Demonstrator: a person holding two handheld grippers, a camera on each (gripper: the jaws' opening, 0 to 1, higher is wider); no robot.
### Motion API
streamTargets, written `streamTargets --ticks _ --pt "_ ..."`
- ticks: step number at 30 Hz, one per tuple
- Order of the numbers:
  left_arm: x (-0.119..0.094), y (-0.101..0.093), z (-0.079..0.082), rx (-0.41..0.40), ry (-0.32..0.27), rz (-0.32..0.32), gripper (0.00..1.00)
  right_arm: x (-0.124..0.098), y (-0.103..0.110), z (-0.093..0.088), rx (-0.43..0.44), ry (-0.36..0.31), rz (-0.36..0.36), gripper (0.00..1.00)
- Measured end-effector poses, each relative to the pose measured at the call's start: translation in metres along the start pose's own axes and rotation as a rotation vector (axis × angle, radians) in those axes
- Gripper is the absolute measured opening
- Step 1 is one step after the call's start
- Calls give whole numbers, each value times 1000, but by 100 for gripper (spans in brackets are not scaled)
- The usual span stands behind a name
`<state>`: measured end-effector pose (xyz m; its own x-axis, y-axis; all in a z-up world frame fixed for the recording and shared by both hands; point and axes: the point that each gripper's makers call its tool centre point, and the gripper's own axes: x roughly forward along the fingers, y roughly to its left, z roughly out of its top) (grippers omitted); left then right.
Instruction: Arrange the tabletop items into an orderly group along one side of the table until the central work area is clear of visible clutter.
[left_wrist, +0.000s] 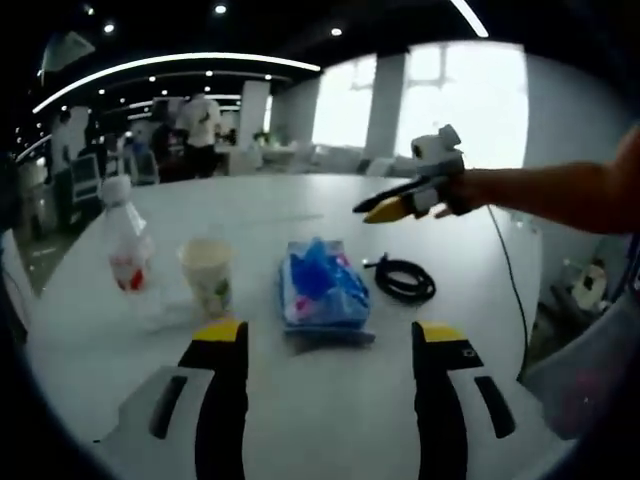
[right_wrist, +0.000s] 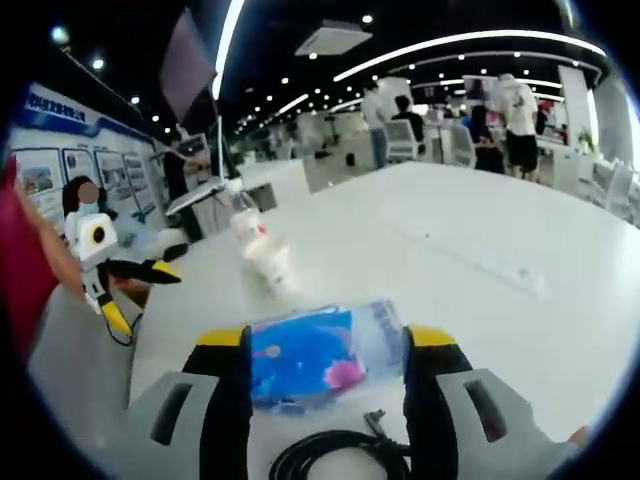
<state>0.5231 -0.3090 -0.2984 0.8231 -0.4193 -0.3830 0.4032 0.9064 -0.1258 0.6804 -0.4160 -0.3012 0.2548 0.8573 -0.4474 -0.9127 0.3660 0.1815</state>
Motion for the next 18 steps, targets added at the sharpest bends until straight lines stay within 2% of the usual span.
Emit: streamTargets --ticks 9,18 --pt "2 4 -6 -16 21 14 61 25 -10 -10 6 35 37 56" --pt "3 5 -10 -31 32 20 59 38 -17 -22 16 63 61 48"
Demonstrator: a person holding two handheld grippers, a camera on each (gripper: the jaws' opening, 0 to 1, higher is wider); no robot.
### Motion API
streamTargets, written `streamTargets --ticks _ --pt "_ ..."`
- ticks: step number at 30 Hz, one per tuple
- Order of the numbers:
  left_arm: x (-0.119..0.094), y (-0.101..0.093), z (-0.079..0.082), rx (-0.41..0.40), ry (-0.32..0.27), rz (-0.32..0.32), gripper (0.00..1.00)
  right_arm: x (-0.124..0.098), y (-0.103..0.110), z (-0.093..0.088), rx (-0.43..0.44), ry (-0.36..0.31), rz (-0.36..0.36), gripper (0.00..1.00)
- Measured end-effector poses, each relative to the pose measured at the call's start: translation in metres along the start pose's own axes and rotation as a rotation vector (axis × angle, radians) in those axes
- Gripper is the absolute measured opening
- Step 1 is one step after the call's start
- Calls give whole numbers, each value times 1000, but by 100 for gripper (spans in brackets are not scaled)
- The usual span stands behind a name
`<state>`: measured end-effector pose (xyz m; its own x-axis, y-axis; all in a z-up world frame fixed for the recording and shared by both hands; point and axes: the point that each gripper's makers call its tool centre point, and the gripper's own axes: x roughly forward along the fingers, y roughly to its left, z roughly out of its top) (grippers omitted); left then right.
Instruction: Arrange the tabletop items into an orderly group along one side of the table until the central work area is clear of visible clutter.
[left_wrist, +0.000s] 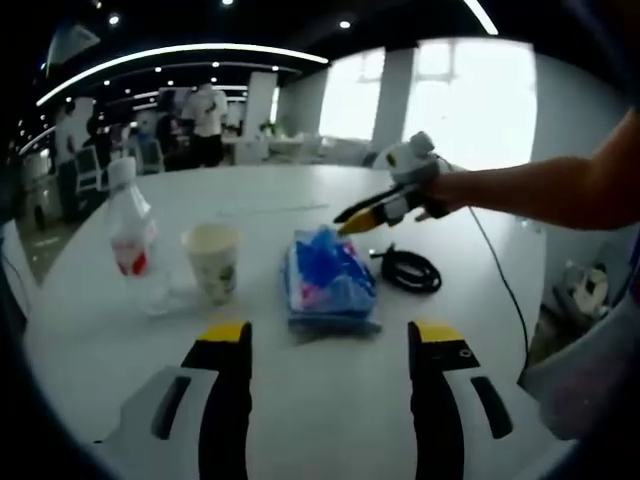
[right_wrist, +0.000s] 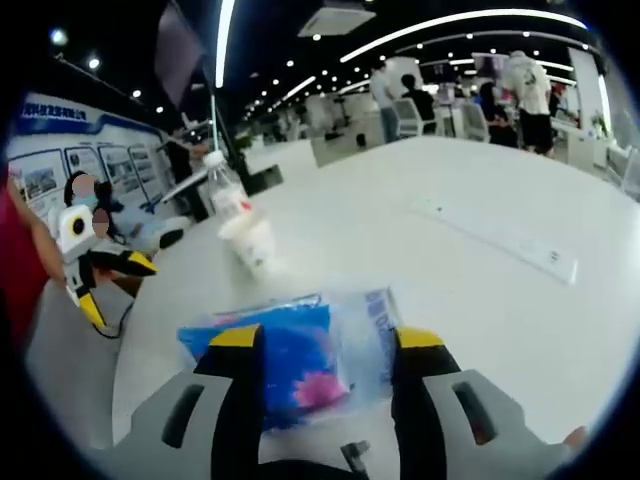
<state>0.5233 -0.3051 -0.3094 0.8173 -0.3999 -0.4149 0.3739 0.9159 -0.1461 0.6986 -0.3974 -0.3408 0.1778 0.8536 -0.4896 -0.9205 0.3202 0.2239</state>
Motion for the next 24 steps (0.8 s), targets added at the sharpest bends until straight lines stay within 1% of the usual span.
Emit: streamTargets --ticks 3,9,21,24 --pt "1 0 -2 -7 5 2 59 4 -4 -3 3 10 7 42" --pt "1 1 -4 -12 12 3 58 8 -4 -6 3 18 23 37" --pt "2 3 -9 -18 28 7 57 18 -1 -12 1 36 59 21" --pt "4 3 -10 -20 32 7 57 18 -1 -14 6 38 62 18"
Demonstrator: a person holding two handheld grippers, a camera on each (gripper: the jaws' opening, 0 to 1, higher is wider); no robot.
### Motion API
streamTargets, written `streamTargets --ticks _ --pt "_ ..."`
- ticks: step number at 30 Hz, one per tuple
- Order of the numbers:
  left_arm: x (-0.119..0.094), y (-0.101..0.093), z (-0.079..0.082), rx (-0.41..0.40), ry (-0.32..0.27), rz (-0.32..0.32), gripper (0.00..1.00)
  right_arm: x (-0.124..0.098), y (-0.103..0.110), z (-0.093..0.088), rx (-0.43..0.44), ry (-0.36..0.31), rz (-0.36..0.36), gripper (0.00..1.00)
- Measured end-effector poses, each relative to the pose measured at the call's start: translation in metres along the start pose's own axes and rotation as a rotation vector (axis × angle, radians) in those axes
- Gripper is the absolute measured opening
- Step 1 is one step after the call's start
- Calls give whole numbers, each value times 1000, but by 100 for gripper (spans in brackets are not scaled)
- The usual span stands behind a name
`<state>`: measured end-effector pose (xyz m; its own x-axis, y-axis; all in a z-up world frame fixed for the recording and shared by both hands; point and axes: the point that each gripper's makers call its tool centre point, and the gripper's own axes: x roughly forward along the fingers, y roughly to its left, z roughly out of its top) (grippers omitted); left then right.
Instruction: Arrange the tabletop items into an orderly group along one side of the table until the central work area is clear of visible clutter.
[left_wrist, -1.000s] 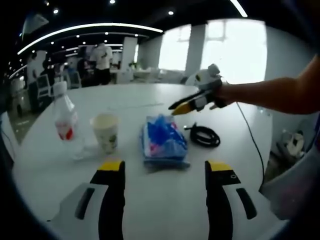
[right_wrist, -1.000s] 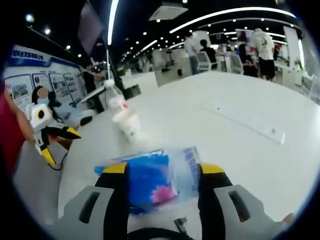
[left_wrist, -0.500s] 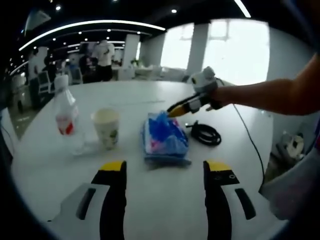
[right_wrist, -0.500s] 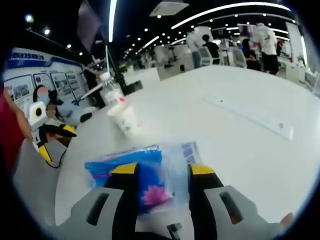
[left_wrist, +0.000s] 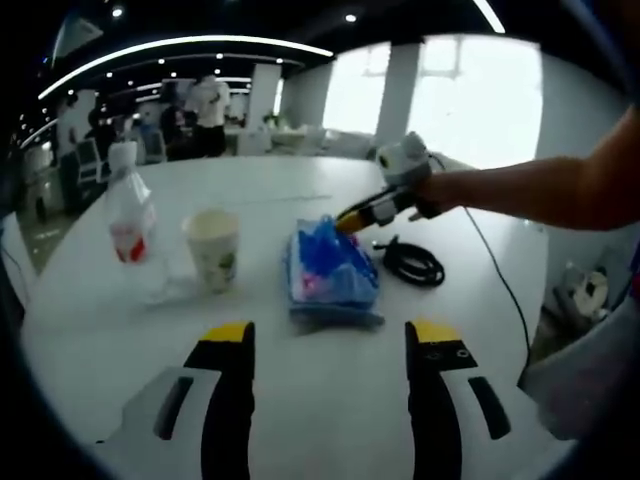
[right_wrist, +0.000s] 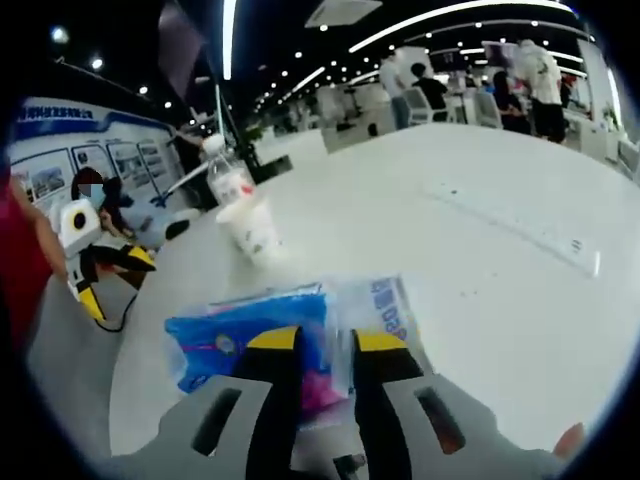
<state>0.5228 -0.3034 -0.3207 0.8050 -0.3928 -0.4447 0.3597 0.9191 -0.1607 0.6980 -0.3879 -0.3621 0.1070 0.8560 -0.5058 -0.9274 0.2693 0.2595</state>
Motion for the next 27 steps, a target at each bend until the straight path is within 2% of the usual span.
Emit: streamTargets --ticks 3,16,22,27 --pt "2 0 1 0 0 1 57 0 0 -1 3 3 1 14" --pt "33 -16 12 28 -5 -21 55 -4 -2 -1 17 -7 -7 8" --pt "54 -20 24 49 -14 -26 55 -5 0 -1 20 -9 -7 7" --pt "73 -25 27 77 -8 -34 54 -7 0 -3 19 -3 -5 6"
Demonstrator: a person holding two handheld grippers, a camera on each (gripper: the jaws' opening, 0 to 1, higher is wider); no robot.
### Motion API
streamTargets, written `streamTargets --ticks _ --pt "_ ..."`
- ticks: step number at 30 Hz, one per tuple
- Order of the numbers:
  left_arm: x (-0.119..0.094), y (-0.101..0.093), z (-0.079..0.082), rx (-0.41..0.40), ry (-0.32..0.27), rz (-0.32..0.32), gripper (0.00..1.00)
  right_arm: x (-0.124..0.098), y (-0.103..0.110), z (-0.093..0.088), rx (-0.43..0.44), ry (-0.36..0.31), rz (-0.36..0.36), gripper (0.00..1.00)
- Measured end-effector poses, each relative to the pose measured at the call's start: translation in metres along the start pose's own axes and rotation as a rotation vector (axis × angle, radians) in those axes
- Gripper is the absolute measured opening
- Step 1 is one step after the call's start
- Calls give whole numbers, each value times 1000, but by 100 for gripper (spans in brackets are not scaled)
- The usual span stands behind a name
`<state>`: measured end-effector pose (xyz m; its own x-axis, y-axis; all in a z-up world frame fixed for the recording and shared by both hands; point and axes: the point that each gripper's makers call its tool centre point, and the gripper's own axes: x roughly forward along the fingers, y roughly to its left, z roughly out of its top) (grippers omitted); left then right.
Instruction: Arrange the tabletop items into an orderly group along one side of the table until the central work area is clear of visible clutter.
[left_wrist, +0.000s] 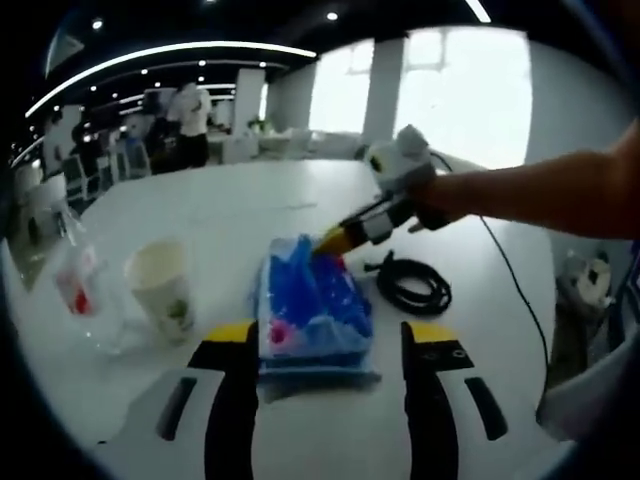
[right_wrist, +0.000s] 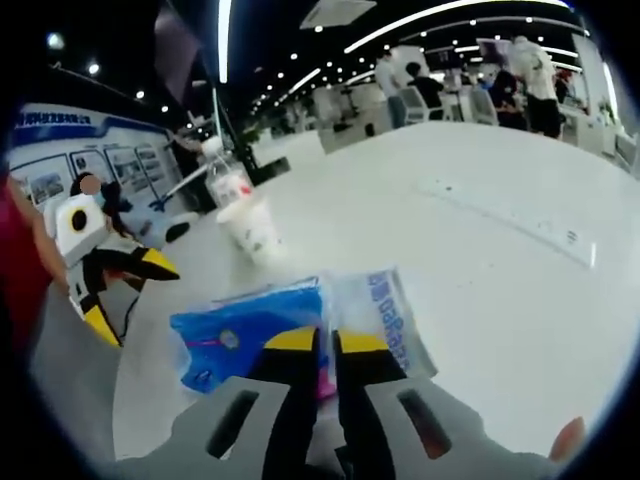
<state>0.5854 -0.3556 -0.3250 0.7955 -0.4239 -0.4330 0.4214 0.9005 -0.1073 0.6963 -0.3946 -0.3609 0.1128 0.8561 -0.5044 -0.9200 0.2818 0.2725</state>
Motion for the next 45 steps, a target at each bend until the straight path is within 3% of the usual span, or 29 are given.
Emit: streamTargets --ticks 13,30,45 --pt "28 5 -9 29 49 2 42 -3 -3 -3 5 3 3 4" --pt "32 7 -10 13 73 8 19 -5 -13 -5 5 10 7 4" --pt "33 9 -8 19 87 18 7 -7 -11 -5 4 10 7 3"
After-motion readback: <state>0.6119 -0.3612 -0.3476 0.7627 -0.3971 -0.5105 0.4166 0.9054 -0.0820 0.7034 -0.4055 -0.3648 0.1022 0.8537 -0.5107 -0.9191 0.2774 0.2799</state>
